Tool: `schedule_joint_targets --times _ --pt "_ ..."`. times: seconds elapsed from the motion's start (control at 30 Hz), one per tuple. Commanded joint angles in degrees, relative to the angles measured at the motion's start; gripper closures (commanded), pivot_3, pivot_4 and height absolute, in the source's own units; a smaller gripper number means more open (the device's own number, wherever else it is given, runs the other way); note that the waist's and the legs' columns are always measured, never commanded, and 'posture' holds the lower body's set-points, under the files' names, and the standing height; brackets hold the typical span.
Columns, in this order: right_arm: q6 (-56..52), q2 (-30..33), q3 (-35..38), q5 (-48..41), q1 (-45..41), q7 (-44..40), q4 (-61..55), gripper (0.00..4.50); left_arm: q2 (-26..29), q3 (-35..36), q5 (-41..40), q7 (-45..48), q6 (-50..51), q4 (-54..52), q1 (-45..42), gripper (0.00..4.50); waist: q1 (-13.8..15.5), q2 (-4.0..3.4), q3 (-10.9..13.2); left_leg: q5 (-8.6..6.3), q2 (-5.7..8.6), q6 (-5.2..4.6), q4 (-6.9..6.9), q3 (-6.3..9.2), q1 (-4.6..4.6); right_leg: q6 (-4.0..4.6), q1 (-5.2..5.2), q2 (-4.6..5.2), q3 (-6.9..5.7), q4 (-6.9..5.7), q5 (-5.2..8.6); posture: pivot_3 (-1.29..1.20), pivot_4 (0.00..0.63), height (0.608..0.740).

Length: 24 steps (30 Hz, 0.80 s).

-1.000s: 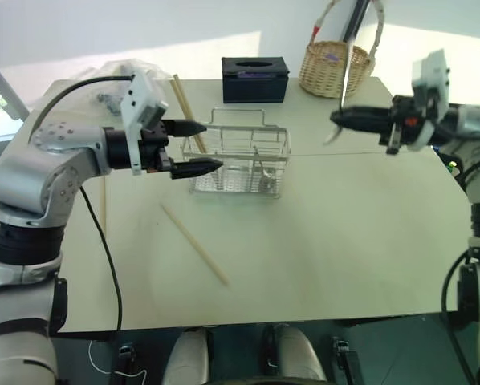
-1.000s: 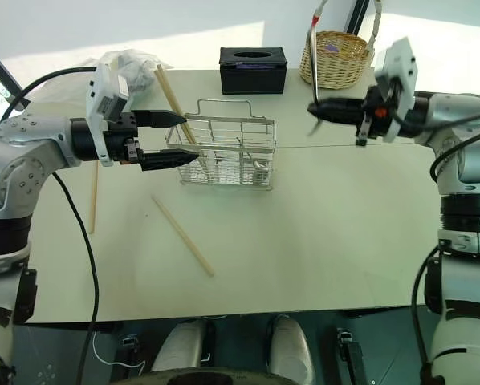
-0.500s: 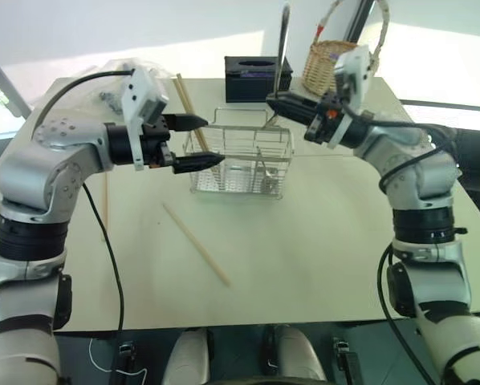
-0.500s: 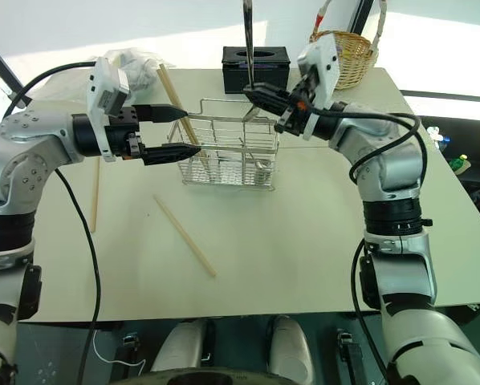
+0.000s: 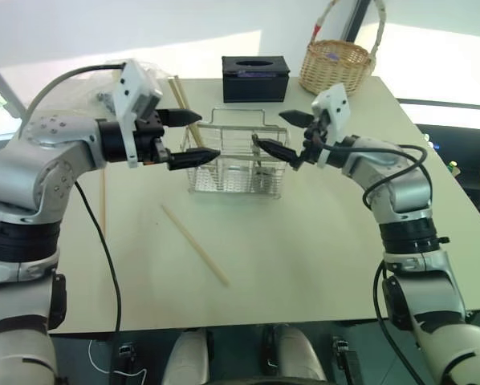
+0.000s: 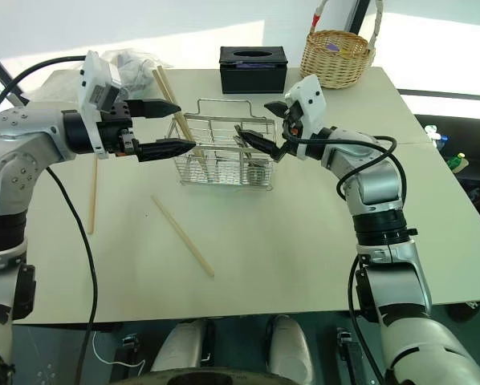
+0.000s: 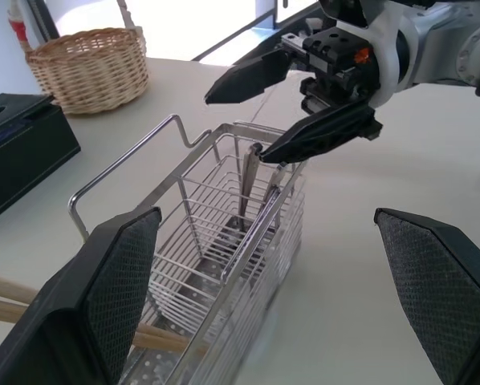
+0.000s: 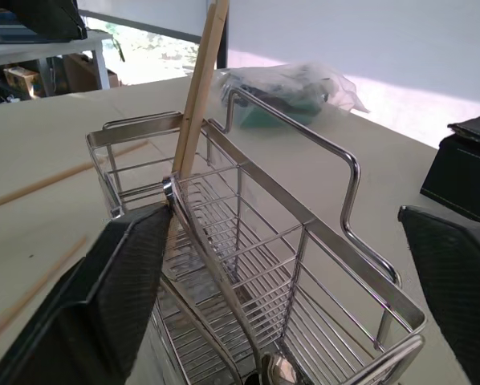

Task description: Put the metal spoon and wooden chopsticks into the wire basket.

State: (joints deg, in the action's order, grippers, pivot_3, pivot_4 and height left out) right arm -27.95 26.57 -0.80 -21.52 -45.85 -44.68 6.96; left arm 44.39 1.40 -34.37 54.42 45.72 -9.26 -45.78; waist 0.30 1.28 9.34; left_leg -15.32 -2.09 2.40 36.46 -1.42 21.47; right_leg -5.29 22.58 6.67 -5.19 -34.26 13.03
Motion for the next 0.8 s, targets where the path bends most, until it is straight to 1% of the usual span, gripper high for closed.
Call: schedule_joint_targets --times 0.03,0.13,0.23,0.3,0.4,0.5,0.6,0.7,0.8 --pt "-1.97 2.39 4.9 -3.2 -3.91 0.13 -4.67 0.07 0.62 4.13 -0.45 -2.13 -0.18 -0.58 -1.23 0.0 0.02 0.0 0.0 0.0 0.0 0.0 0.0 0.0 0.0 0.0 0.0 0.0 0.0 0.0 0.0 0.0 0.15 0.712" --pt "-5.11 6.06 9.07 -8.5 -7.45 -2.9 -7.45 0.07 0.16 9.24 -1.91 -6.82 1.76 0.87 -1.68 0.0 0.0 -0.04 0.04 0.0 0.0 0.0 -0.01 0.0 0.02 0.0 0.02 0.0 0.0 0.01 0.0 0.0 0.15 0.712" --pt "-10.65 10.83 12.95 -17.01 -9.33 -8.46 -11.53 0.07 0.01 14.98 -2.44 -13.19 3.5 2.92 -2.33 0.0 0.09 0.0 0.02 0.0 0.0 0.0 -0.16 0.02 -0.04 0.0 0.01 -0.01 0.0 0.0 0.0 0.0 0.15 0.712" --pt "-14.83 13.73 14.34 -22.03 -8.7 -11.25 -14.75 0.07 0.09 18.4 -2.19 -17.71 4.91 4.58 -2.58 0.0 0.21 0.09 -0.03 0.0 0.0 0.0 -0.25 0.04 -0.07 0.0 0.0 -0.01 -0.02 0.01 0.0 0.0 0.15 0.712" --pt "-17.54 18.33 13.75 -25.43 -2.94 -15.31 -22.0 0.07 1.45 21.09 1.73 -26.14 8.41 8.86 -1.77 0.0 0.21 0.18 -0.08 -0.01 0.0 -0.01 -0.29 0.03 -0.09 -0.01 -0.05 0.0 -0.02 0.02 0.0 0.0 0.15 0.712" --pt "-18.82 21.0 13.87 -28.02 3.59 -17.27 -27.85 0.07 2.84 20.07 6.67 -32.25 10.19 13.34 -0.46 0.0 0.22 0.22 -0.1 -0.03 0.02 -0.04 -0.24 0.01 -0.11 -0.03 -0.07 0.03 -0.02 0.07 0.01 0.0 0.15 0.712" --pt "-17.87 22.4 12.99 -27.38 9.51 -18.05 -31.73 0.07 3.35 16.55 10.78 -35.76 14.69 21.73 -1.97 0.0 0.4 0.26 -0.08 -0.02 0.02 -0.04 -0.23 0.01 -0.11 -0.03 -0.01 0.03 -0.02 0.04 0.01 0.0 0.15 0.712" --pt "-17.06 22.72 12.05 -26.94 11.7 -18.05 -32.93 0.07 3.14 10.54 15.43 -36.03 15.71 31.97 -5.77 0.0 0.52 0.43 -0.13 -0.02 0.02 -0.03 -0.21 0.04 -0.12 -0.03 -0.02 0.02 -0.03 0.04 0.02 0.0 0.15 0.712" --pt "-16.49 22.15 11.54 -27.06 11.32 -17.1 -32.71 0.07 1.44 7.18 18.73 -35.74 14.62 44.42 -11.89 0.0 0.51 0.61 -0.13 -0.02 0.03 -0.02 -0.16 0.04 -0.06 -0.03 0.0 0.02 -0.03 0.07 0.01 0.0 0.15 0.712"
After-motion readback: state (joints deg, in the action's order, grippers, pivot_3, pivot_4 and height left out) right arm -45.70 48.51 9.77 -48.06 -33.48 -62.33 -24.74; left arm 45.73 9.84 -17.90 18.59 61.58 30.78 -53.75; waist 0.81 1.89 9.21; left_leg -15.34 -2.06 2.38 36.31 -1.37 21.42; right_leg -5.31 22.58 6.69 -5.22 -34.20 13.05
